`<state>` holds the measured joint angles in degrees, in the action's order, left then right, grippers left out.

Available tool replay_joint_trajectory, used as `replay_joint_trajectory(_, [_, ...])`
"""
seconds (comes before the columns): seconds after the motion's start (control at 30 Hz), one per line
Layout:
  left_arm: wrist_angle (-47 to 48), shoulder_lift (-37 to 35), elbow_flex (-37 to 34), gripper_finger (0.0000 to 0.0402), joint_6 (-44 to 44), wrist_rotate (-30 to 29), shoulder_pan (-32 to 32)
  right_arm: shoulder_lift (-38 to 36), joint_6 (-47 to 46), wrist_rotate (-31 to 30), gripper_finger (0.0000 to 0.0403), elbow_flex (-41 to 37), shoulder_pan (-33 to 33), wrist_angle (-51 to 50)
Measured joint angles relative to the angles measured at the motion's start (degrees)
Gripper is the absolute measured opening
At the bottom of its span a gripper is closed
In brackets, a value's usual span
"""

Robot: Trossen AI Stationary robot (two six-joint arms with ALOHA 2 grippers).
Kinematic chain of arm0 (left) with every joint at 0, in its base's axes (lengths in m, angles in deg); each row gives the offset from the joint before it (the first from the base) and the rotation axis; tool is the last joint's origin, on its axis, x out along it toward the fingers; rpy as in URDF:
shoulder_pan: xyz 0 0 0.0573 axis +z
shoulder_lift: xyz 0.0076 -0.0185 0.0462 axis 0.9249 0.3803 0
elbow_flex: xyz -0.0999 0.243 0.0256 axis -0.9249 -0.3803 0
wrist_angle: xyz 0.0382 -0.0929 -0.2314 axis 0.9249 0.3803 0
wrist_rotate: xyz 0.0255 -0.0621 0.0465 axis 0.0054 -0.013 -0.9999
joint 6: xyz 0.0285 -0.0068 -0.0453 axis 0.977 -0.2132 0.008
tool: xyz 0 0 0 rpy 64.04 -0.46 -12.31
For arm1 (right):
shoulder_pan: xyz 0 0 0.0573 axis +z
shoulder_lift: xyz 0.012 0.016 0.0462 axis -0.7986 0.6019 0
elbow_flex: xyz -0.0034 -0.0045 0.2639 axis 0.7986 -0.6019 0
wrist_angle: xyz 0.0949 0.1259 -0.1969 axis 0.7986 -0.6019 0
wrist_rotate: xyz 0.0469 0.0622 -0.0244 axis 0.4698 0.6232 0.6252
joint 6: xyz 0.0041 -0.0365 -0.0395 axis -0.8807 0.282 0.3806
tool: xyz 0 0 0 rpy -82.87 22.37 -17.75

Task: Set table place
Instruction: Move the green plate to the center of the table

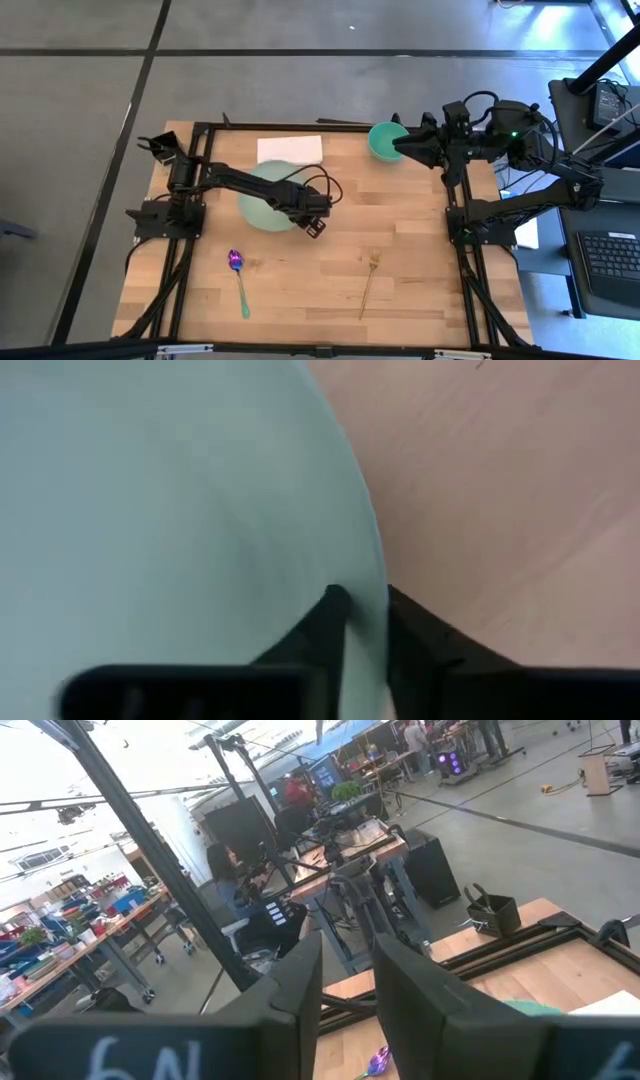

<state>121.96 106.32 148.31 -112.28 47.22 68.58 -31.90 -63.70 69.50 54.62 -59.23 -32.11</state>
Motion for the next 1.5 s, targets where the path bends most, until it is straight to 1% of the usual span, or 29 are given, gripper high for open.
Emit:
replay_joint_trajectory(0.07, [1.7, -0.8, 0.7, 0.0013, 1.5, -0.2, 0.0, 0.0, 0.0, 0.0, 0.0094, 0.0, 0.0, 0.0])
replay_joint_trajectory(0.17, [6.6, -1.1, 3.6, 0.0010, 4.1, 0.0, -0.3, 0.0, 0.1, 0.0, 0.0094, 0.0, 0.0, 0.0])
replay_joint_trajectory(0.23, [11.7, -2.3, 7.4, 0.0004, 6.3, -0.7, -0.8, 0.0, 0.1, 0.0, 0.0094, 0.0, 0.0, 0.0])
replay_joint_trajectory(0.33, [21.2, -3.1, 15.4, 0.0003, 10.1, -3.1, -1.8, 0.0, 0.2, 0.0, 0.0094, 0.0, 0.0, 0.0])
replay_joint_trajectory(0.43, [32.2, -2.9, 25.3, 0.0002, 13.1, -7.4, -3.1, 0.0, 0.3, 0.0, 0.0094, 0.0, 0.0, 0.0])
replay_joint_trajectory(0.5, [35.9, -3.1, 31.9, 0.0002, 15.2, -9.8, -4.1, 0.0, 0.5, 0.0, 0.0094, 0.0, 0.0, 0.0])
replay_joint_trajectory(0.57, [39.0, -3.2, 37.0, 0.0002, 17.6, -11.6, -5.3, 0.0, 0.6, 0.0, 0.0094, 0.0, 0.0, 0.0])
replay_joint_trajectory(0.6, [40.4, -3.2, 39.0, 0.0002, 19.3, -11.9, -6.1, 0.0, 1.0, 0.0, 0.0094, 0.0, 0.0, 0.0])
replay_joint_trajectory(0.67, [40.4, -3.2, 42.3, 0.0002, 22.7, -11.9, -7.8, 0.0, 1.8, 0.0, 0.0094, 0.0, 0.0, 0.0])
replay_joint_trajectory(0.73, [40.7, -3.2, 44.0, 0.0001, 28.0, -11.9, -9.8, 0.0, 1.9, 0.0, 0.0094, 0.0, 0.0, 0.0])
replay_joint_trajectory(0.87, [40.8, -3.1, 43.2, 0.0001, 42.6, -11.9, -14.9, 0.0, 2.0, 0.0, 0.0094, 0.0, 0.0, 0.0])
replay_joint_trajectory(0.93, [41.0, -2.9, 41.8, 0.0001, 47.0, -11.9, -17.5, 0.0, 2.0, 0.0, 0.0094, 0.0, 0.0, 0.0])
replay_joint_trajectory(1.0, [40.8, -2.4, 40.3, 0.0001, 48.5, -11.7, -19.7, 0.0, 2.0, 0.0, 0.0094, 0.0, 0.0, 0.0])
replay_joint_trajectory(1.1, [38.6, -2.3, 36.6, 0.0001, 47.7, -11.9, -22.1, 0.0, 2.0, 0.0, 0.0094, 0.0, 0.0, -0.1])
replay_joint_trajectory(1.23, [34.1, -1.9, 29.7, 0.0001, 42.1, -11.6, -23.4, 0.0, 1.9, 0.0, 0.0094, 0.0, 0.0, -0.6])
replay_joint_trajectory(1.37, [20.7, -2.0, 22.2, 0.0000, 37.7, -11.5, -23.3, 0.0, 1.8, 0.2, 0.0094, 0.0, 0.0, -1.3])
replay_joint_trajectory(1.5, [8.7, -1.6, 16.1, 0.0000, 35.5, -11.6, -23.3, 0.0, 1.8, 0.4, 0.0094, 0.0, 0.0, -2.2])
